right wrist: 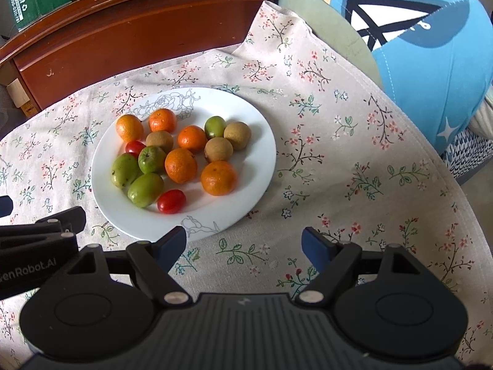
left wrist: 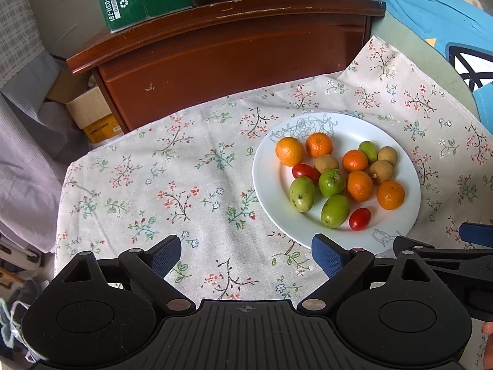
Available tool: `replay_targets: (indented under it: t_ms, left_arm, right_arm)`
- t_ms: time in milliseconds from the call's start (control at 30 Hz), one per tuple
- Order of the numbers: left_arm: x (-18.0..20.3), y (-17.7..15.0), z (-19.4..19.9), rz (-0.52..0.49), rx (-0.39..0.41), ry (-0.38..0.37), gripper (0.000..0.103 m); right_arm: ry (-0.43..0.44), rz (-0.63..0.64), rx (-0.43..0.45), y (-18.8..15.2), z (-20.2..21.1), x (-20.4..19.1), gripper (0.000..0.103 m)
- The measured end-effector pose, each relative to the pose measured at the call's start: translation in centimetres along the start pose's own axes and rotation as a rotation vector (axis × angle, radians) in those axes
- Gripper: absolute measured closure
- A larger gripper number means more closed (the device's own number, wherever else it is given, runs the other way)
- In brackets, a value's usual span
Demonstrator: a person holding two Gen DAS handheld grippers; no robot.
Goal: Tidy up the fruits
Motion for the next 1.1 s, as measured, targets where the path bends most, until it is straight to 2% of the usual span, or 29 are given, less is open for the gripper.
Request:
replay_targets:
  t_ms: [300,600,867,933,1100]
  left_arm:
    - [-1.5,-1.5,0.6,0.032,-0.008,0.017,0.01]
    - [-3.2,-3.4,1.7,0.065,-0.02,0.025,0.01]
    - [-5.2,-3.1,4.3,0.113,0.035,0.014,0.01]
    - [-5.8,-3.3,4.8,0.133,0.039,0.006,0.01]
    - [-6.9,-3.9,5.5,0.159,0.034,-0.001,0.01]
  right_arm:
    - [0.01,0.059,0.01,-0.8,0.4,-1.3,0.021]
    - [0.052,0.109,0.018,-3.3,0.7,-2.8,0.02]
    - [0.143,0.085,0.069,-6.9,1.0,-3.7,0.02]
    - [0.138,0.126,0.117,-7.6,1.4,-4.5,0.019]
    - [0.166,0.203,0.168,-8.3,1.7,-6.3,0.016]
Point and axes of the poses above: each gripper's, at about its wrist camera, not at the fingertips, and z roughly against the way its jaws point, x to its right, y to its top, the point moved 3 cm from there along -z, roughly the way its jaws point, and after that the axes turned 11 degrees about z, right-handed, at the moved point
